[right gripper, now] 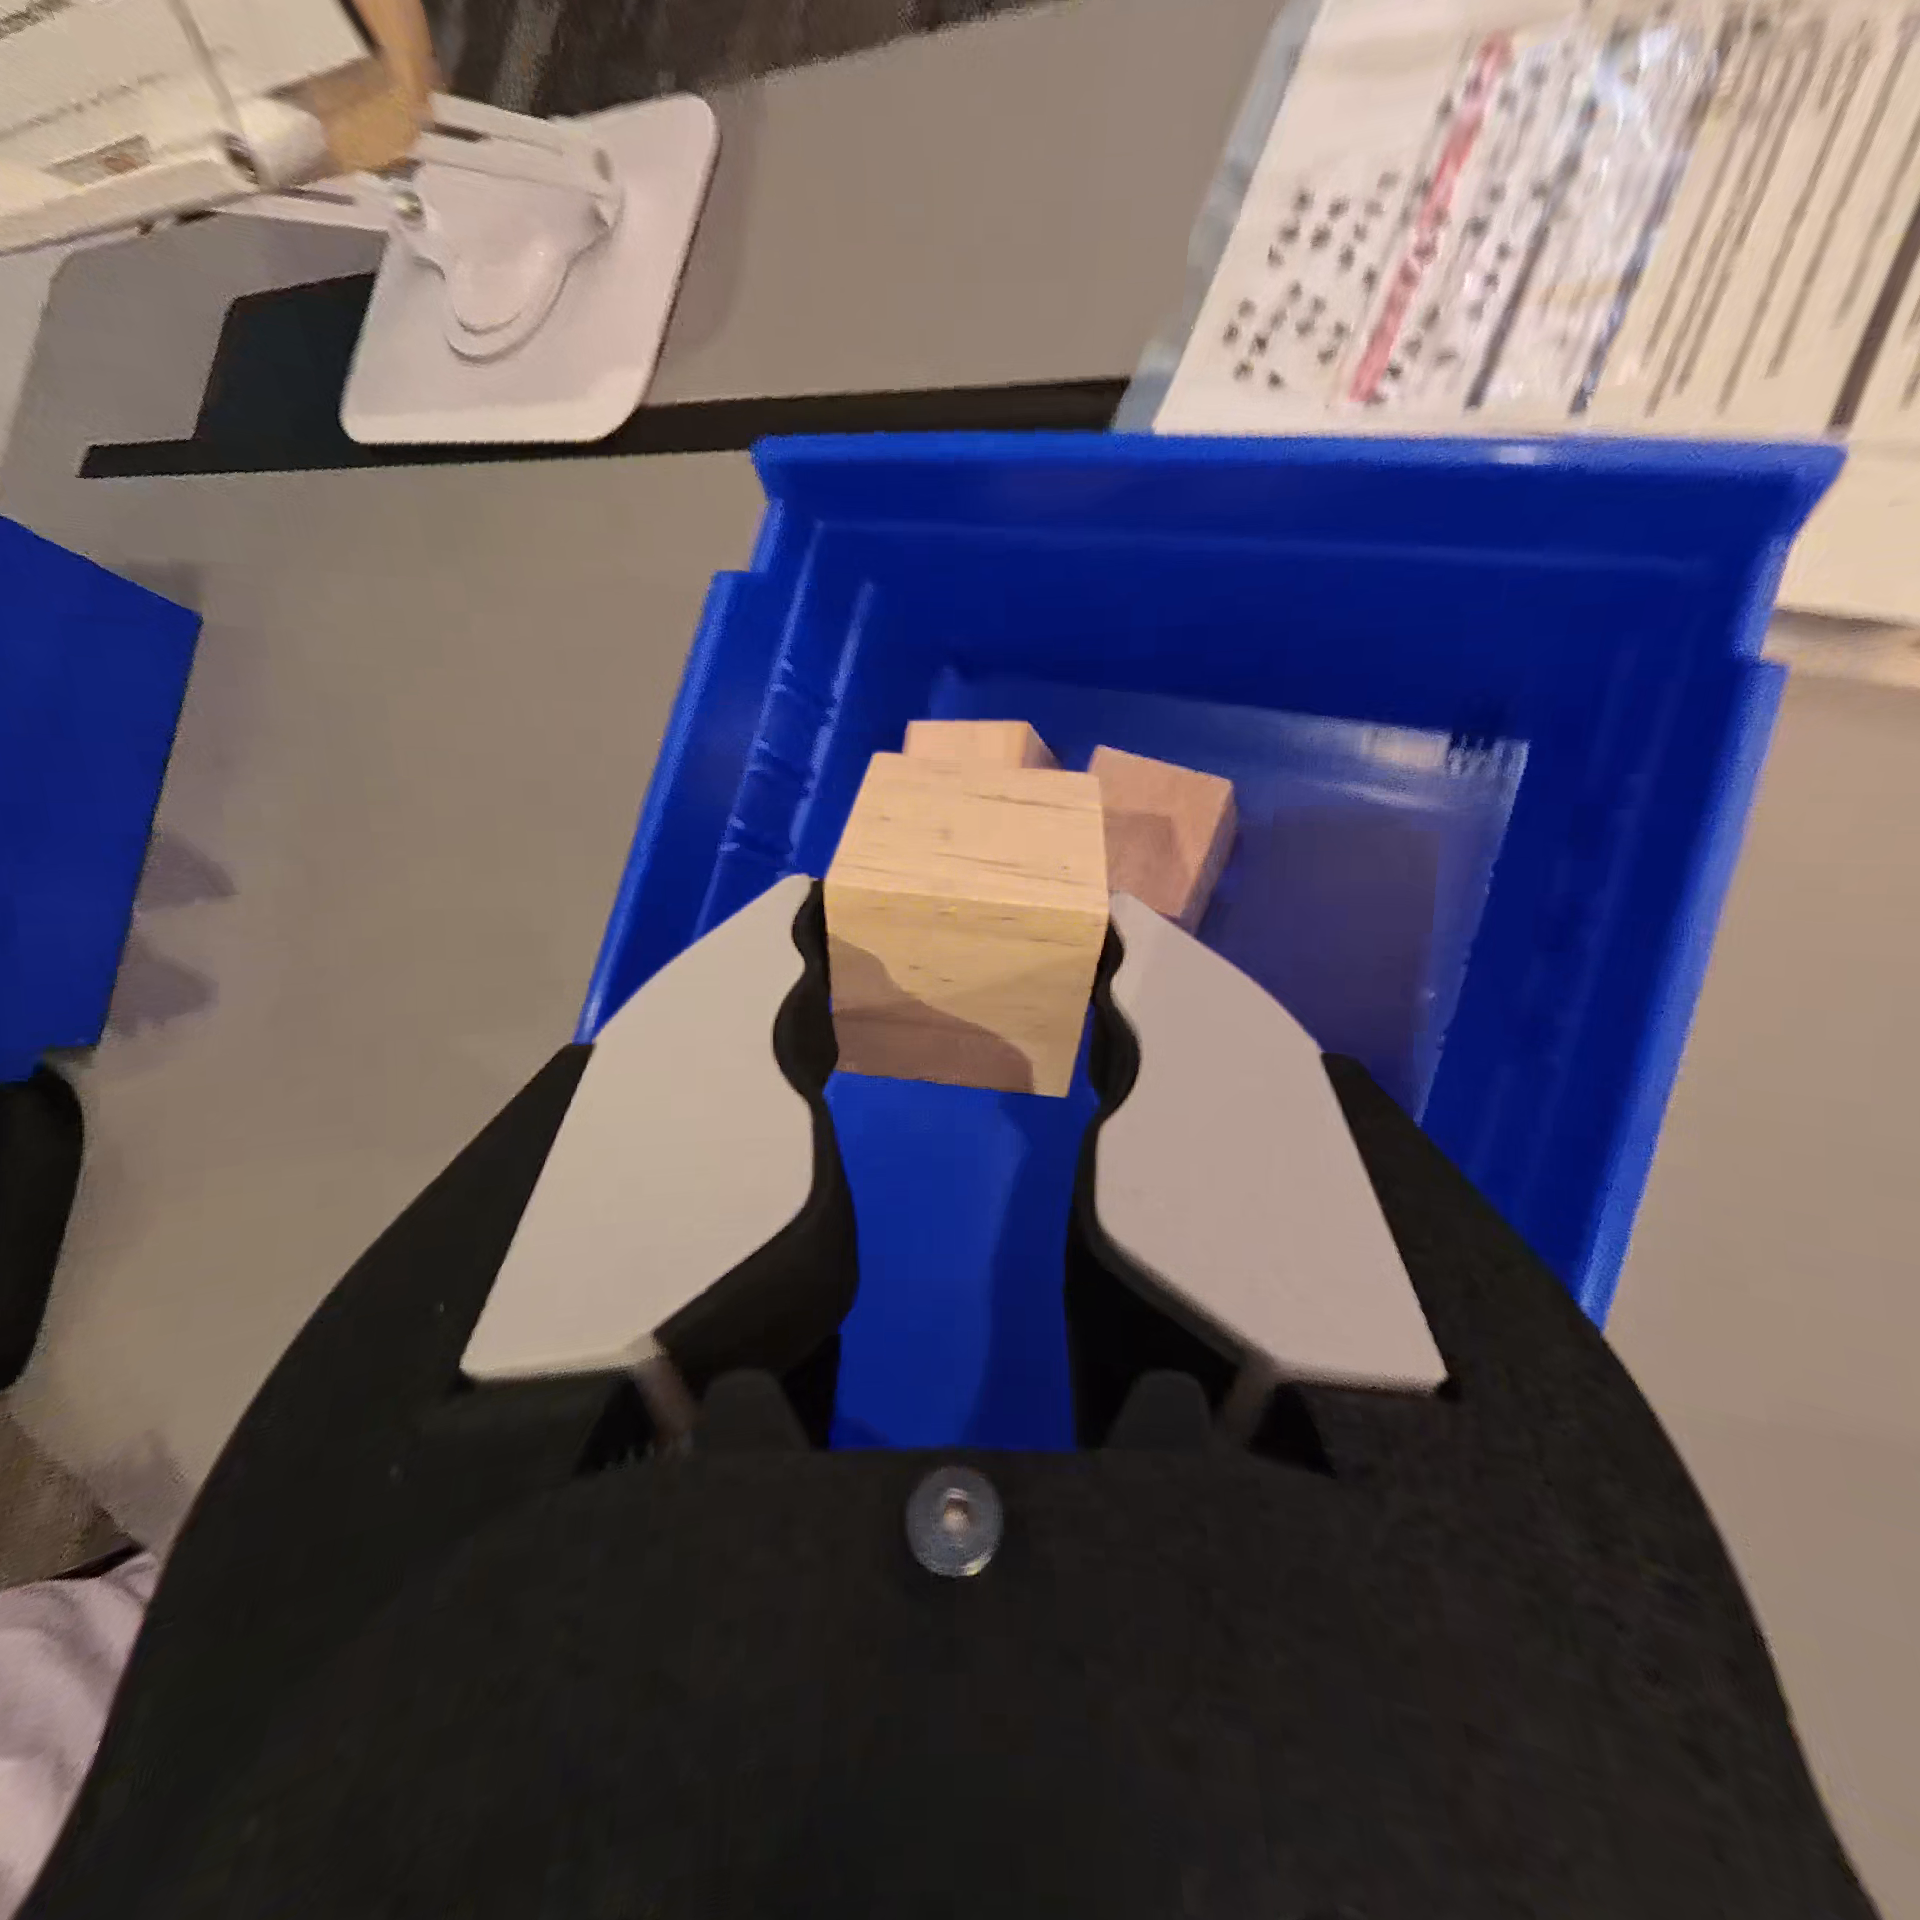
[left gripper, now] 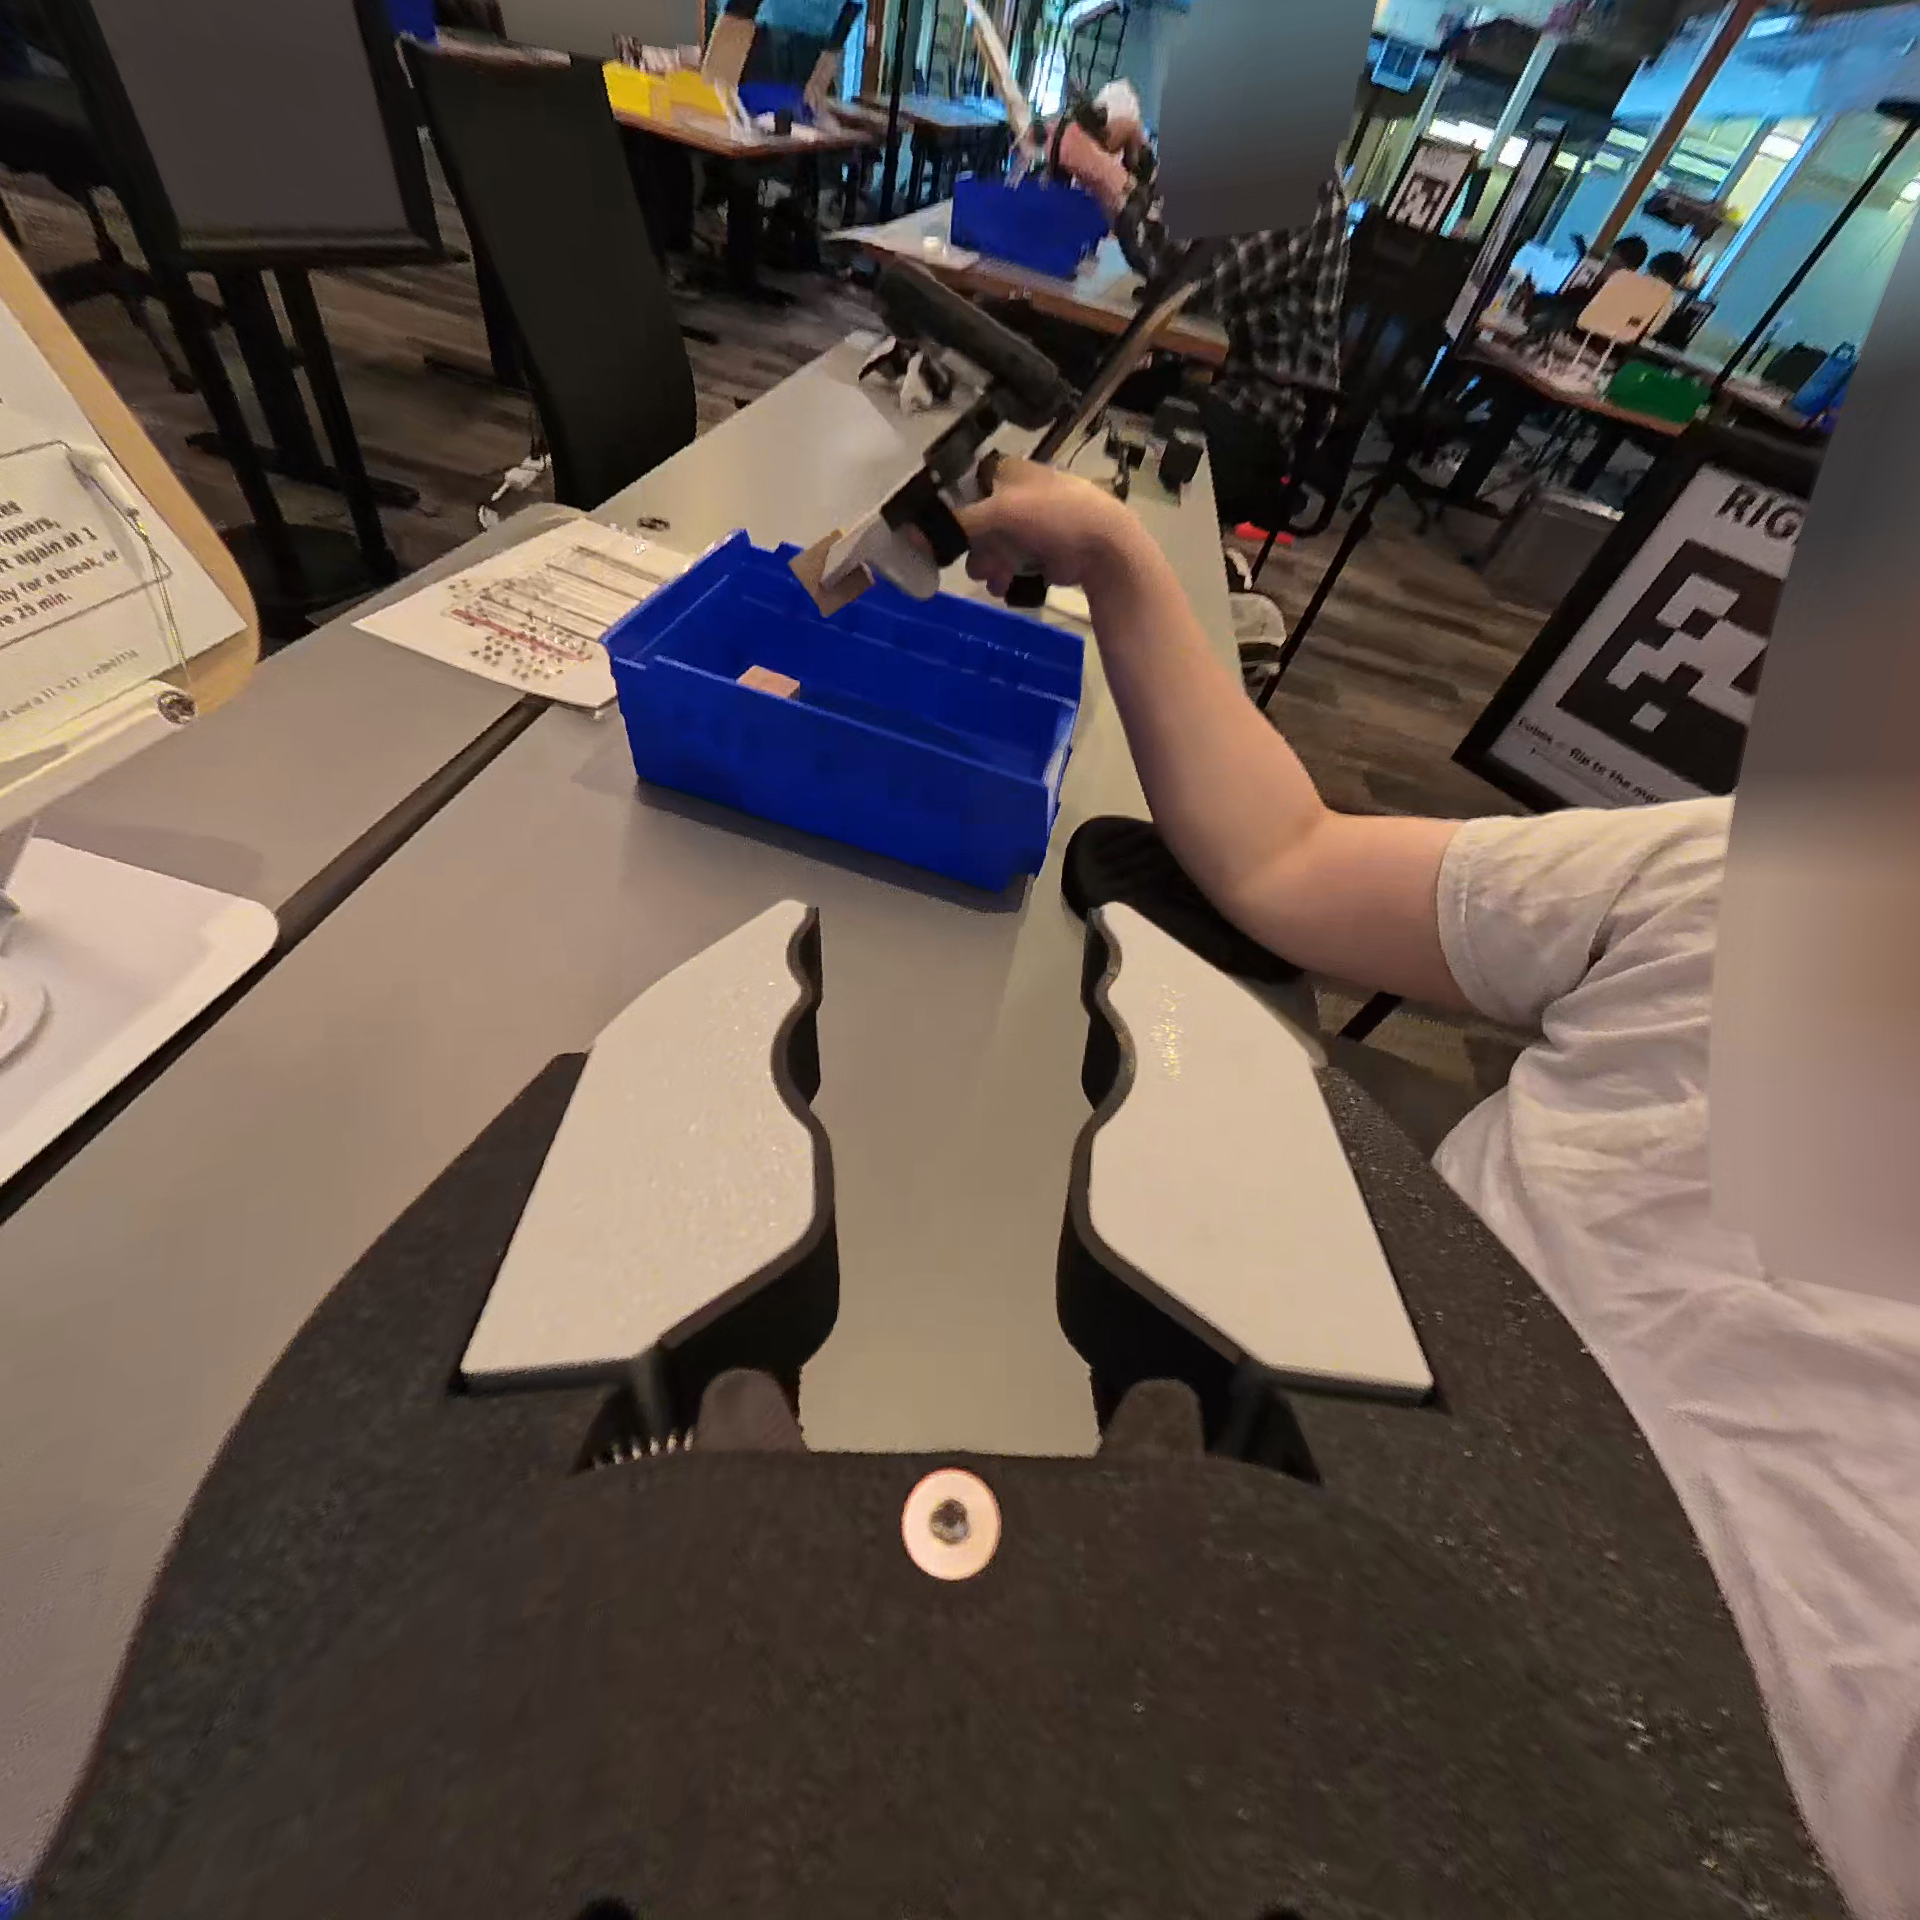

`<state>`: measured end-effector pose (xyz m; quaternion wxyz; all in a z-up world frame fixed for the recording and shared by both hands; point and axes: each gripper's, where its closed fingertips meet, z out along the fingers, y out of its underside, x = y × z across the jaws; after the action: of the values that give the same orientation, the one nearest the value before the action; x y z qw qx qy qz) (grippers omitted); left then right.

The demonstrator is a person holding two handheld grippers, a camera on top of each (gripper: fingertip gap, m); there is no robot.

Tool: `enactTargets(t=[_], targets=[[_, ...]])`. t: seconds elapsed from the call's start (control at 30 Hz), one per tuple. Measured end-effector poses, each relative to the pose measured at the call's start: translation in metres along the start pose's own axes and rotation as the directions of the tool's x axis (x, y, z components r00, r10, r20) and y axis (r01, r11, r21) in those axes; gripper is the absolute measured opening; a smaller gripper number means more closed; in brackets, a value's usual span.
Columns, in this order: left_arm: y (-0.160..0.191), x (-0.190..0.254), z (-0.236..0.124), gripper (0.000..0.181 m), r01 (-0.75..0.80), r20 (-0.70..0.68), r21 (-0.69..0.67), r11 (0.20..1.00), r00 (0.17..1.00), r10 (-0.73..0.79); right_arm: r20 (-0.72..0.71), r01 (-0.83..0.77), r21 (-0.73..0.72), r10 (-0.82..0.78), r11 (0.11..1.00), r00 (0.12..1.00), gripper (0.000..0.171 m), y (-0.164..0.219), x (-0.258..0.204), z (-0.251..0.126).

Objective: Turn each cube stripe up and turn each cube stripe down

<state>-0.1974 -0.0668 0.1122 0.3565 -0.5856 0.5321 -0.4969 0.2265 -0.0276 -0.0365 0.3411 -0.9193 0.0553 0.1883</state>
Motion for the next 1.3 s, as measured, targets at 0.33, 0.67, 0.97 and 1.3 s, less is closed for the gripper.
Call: enactTargets(t=[0.33,0.67,0.97,1.3], targets=[[0.018,0.005,0.019,0.048,-0.069,0.03,-0.129,0.989,0.997,0.074,-0.306,-0.12,-0.214,0.051,0.969,0.951,0.047,0.034,0.065,0.028],[0.017,0.009,0.02,0.048,-0.062,0.011,-0.129,0.99,0.998,0.064,-0.507,-0.196,-0.436,-0.06,0.879,0.86,0.046,0.044,0.096,0.042],[0.022,0.021,0.024,0.048,-0.096,-0.005,-0.171,0.981,0.995,0.097,-0.493,-0.232,-0.465,-0.032,0.854,0.87,0.047,0.045,0.102,0.058],[0.023,0.028,0.024,0.048,-0.126,-0.004,-0.19,0.974,0.992,0.128,-0.485,-0.151,-0.464,-0.107,0.873,0.868,0.046,0.033,0.098,0.052]])
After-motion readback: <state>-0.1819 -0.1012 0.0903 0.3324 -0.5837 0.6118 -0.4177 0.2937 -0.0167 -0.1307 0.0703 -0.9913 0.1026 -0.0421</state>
